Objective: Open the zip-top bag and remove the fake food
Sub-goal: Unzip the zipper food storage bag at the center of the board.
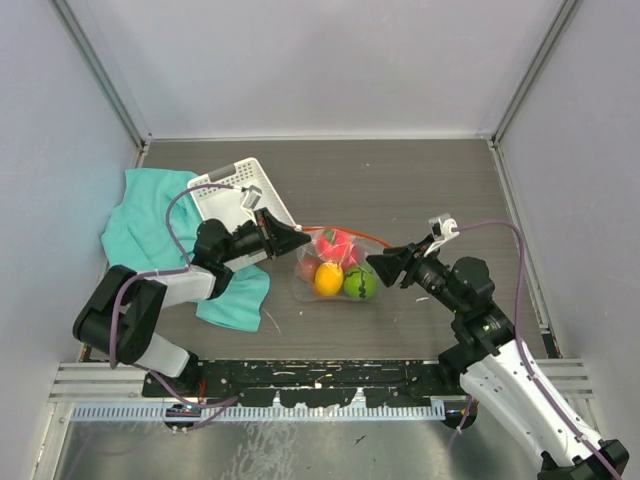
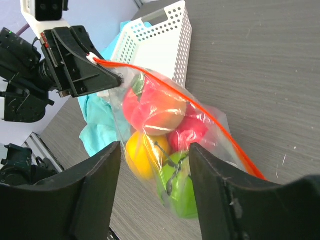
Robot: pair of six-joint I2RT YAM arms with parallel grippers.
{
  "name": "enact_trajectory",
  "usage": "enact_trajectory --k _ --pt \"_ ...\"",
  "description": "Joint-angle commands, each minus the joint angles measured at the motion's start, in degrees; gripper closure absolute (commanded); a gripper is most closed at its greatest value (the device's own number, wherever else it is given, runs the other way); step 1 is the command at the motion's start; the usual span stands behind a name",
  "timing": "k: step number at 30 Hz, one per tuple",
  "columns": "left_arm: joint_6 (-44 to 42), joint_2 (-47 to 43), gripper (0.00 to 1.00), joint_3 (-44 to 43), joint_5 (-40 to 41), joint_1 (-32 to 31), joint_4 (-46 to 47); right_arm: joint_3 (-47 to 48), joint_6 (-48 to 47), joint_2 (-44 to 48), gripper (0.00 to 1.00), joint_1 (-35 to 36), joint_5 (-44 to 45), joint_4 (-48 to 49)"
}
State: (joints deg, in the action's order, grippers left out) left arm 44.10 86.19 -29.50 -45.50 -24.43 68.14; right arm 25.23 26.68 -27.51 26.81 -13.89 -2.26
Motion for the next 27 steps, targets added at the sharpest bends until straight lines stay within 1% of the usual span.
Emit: enact_trajectory --k 1,4,9,13,16,21,23,24,25,27 --pt "-6.2 -4.7 1.0 -1.9 -1.4 -0.4 -7.8 4.6 -3.5 -1.8 0.36 -0.1 -3.5 3.7" --pt "-7.8 -6.3 1.0 -1.3 -1.4 -0.7 -11.3 5.1 -5.2 -3.8 0.29 -0.1 -5.9 8.2" --pt "-9.7 -8.9 1.0 -0.4 -0.4 -0.8 -14.9 4.6 -8.4 -7.9 0.25 -0.2 -12.4 19.7" --pt "-11.8 -11.1 1.0 0.1 0.4 -1.0 -17.9 5.1 -12.8 -12.7 0.16 -0.2 -18.7 27.2" --pt "-14.2 -12.8 1.0 0.1 1.2 -1.1 -20.8 6.7 -14.3 -17.5 0.14 -0.2 -22.4 30.6" --pt "-17.3 -15.9 1.0 0.2 2.5 -1.4 -24.4 11.5 -16.0 -24.5 0.13 -0.1 -24.7 30.2" --pt "-18.0 -16.5 1.0 0.4 2.8 -1.5 -25.0 13.7 -17.7 -27.1 0.09 -0.2 -26.4 29.6" --pt "-18.5 -16.7 1.0 0.4 2.9 -1.6 -25.4 14.4 -19.0 -28.3 0.04 -0.1 -27.9 29.4" --pt "-18.8 -16.9 1.0 0.4 2.8 -1.7 -25.8 15.0 -20.0 -29.6 0.01 -0.2 -29.1 29.5" --pt "-19.4 -17.2 1.0 0.4 2.5 -1.9 -26.2 16.2 -21.6 -31.8 0.0 -0.2 -30.6 29.7"
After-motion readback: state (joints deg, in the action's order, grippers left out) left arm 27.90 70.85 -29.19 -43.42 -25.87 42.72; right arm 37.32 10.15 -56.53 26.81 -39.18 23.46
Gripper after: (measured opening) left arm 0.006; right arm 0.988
